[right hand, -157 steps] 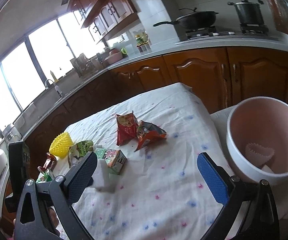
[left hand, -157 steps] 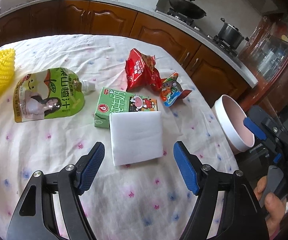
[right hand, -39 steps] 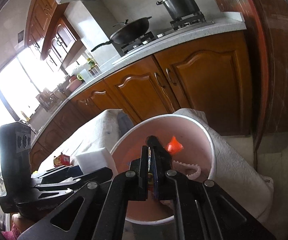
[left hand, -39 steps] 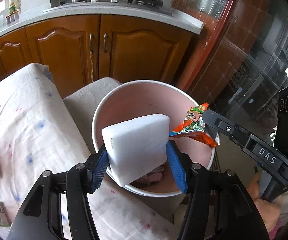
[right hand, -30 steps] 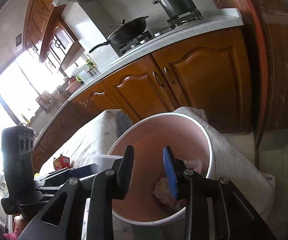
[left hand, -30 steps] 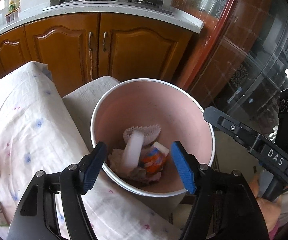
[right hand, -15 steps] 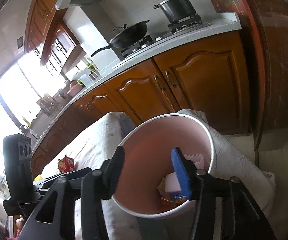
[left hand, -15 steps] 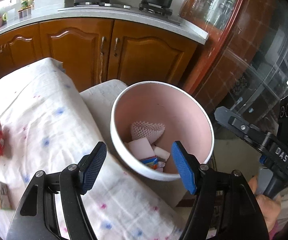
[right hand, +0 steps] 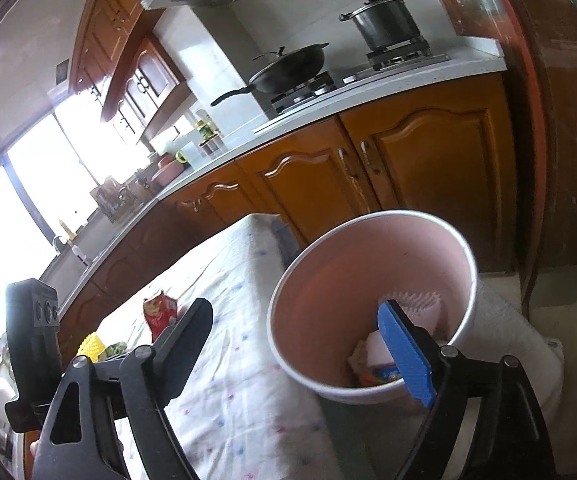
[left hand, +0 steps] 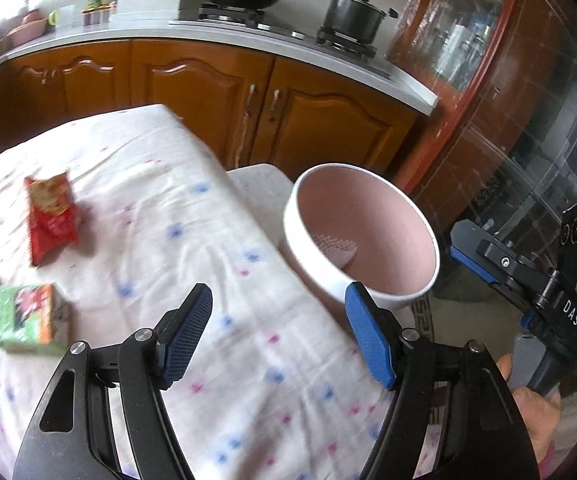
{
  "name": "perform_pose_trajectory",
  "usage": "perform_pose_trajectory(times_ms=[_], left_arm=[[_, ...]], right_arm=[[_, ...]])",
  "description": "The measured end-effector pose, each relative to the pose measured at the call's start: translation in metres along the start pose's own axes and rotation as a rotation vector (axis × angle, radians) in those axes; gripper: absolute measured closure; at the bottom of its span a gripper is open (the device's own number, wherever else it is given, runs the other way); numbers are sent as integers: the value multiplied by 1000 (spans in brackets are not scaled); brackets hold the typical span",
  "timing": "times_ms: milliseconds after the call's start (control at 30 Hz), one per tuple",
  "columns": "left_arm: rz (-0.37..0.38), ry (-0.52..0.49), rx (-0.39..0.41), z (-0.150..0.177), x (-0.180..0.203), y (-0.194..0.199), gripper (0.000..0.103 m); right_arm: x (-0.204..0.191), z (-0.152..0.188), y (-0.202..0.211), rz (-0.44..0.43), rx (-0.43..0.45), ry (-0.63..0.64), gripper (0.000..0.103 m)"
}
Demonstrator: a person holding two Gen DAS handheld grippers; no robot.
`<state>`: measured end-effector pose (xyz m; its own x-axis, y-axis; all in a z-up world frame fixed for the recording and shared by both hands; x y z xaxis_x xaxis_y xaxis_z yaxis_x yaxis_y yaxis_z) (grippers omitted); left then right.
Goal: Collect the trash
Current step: 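Move both open grippers back over the table toward the remaining trash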
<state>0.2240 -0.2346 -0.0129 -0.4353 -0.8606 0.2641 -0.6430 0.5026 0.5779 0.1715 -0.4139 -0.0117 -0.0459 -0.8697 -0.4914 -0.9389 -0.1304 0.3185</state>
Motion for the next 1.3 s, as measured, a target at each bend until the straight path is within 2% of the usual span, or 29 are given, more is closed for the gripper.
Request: perform_pose_trajectory(times_ms=[533,1300], left_arm=[[-79,77,43,25,-71,59,32],[-202,161,69,55,-164,112,32]], right_arm=[[-67,36,-3,-79,-62,62,15],[-147,85,-36,-187,-178,147,15]])
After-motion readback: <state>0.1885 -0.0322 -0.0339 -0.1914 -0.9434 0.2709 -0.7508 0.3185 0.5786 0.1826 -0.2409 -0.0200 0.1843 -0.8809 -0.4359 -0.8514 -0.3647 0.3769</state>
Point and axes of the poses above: each gripper's, at about its wrist camera, not at the fingertips, and y roughly against the way its jaws point, x to its right, z to its underside, the point moved 5 cm from there along -y, roughly the way its jaws point, and after that the axes turned 12 degrees about x, right-handed, at the moved point
